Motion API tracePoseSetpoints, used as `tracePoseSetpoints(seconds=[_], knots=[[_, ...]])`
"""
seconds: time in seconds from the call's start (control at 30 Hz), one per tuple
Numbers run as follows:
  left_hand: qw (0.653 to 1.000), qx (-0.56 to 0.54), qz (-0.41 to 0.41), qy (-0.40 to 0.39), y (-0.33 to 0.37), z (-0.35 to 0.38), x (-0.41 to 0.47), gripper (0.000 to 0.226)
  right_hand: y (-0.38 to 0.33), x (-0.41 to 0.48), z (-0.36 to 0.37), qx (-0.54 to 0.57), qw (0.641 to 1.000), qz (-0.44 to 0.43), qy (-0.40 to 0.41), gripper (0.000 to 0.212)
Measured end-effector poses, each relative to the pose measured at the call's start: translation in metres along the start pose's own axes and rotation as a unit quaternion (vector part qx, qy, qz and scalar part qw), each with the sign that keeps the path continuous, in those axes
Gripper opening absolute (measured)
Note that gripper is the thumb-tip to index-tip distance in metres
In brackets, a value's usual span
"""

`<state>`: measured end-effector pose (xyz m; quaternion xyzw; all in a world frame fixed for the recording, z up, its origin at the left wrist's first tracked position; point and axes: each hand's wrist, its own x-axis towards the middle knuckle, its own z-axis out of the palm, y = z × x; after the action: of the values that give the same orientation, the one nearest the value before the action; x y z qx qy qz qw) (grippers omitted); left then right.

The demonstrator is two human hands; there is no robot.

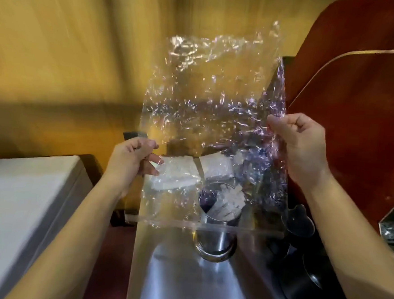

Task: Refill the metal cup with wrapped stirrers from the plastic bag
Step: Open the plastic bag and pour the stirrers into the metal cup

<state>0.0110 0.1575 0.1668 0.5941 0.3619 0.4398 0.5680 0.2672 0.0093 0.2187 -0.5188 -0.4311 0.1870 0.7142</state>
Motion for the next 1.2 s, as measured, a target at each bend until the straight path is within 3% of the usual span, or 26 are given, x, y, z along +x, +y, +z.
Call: tracePoseSetpoints(seconds=[0.2, 0.37, 0.53, 0.63, 0.77, 0.97, 1.2], knots=[[0.999, 0.007, 0.000, 0.044, -0.025, -0.038, -0.024, 0.027, 0.022, -0.017, 0.031, -0.039, 0.999, 0.033, -0.003, 0.020], [0.993, 0.035, -0.023, 0.111, -0.058, -0.072, -0.061, 0.034, 0.043, -0.041, 0.067, -0.111, 0.988, 0.067, -0.081, 0.016], [0.976, 0.029, -0.074, 0.201, -0.084, -0.095, -0.102, 0.025, 0.076, -0.079, 0.103, -0.192, 0.964, 0.098, -0.154, 0.023], [0.967, 0.062, -0.086, 0.231, -0.095, -0.101, -0.127, 0.016, 0.104, -0.105, 0.110, -0.252, 0.940, 0.099, -0.209, 0.015], [0.960, 0.102, -0.111, 0.237, -0.112, -0.107, -0.151, 0.014, 0.135, -0.135, 0.110, -0.243, 0.939, 0.137, -0.199, 0.023], [0.959, 0.123, -0.136, 0.217, -0.145, -0.107, -0.170, 0.025, 0.167, -0.148, 0.086, -0.286, 0.909, 0.230, -0.199, 0.023], [0.965, 0.116, -0.140, 0.189, -0.174, -0.081, -0.171, 0.030, 0.179, -0.147, 0.061, -0.321, 0.902, 0.247, -0.150, 0.019]])
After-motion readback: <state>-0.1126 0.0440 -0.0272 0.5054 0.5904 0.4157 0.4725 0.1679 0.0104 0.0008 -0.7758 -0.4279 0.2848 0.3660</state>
